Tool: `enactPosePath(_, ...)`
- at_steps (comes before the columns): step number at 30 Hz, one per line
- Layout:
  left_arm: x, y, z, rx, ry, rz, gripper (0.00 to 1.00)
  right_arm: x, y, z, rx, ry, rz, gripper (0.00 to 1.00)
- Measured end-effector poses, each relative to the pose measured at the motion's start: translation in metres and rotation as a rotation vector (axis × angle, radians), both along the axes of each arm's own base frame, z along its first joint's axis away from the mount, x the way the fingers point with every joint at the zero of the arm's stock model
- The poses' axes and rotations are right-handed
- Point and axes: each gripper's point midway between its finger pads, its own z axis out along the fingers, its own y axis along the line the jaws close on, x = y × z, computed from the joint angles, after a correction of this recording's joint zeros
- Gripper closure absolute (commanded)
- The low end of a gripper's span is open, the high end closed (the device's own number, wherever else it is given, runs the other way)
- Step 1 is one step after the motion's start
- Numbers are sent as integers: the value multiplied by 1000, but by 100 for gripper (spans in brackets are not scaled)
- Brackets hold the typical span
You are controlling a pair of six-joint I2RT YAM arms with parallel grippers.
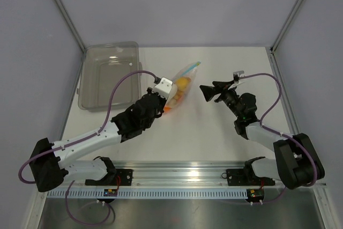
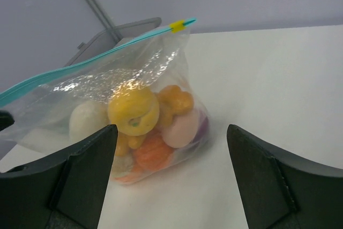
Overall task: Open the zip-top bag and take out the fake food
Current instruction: Pick up the zipper food storage bag at the center of the board.
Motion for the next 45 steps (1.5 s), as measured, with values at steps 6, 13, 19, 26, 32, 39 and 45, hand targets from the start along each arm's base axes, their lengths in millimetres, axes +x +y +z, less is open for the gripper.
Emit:
enactPosePath(6, -1, 2, -2, -9, -5, -3, 100, 13, 34, 11, -63, -76, 236, 18)
enactPosePath(13, -1, 3, -1, -16, -5, 0, 100, 40, 42, -4, -121, -85, 324, 18)
enactPosePath(19, -1, 3, -1, -27, -2, 4, 100, 59, 35, -13, -129, -80, 339, 17)
enactPosePath(26, -3, 6, -1, -34, -6, 5, 100, 81, 42, -8, -106, -115, 414, 24)
enactPosePath(32, -3, 5, -2, -34, -5, 4, 100, 86, 51, -21, -54, -86, 486, 45)
enactPosePath(39, 3, 11, -5, -50, 10, 32, 100, 79, 57, -25, 4, -49, 541, 98)
enactPosePath(45, 16, 29, -11, -82, 40, 104, 100, 75, 57, -24, 43, -17, 551, 100)
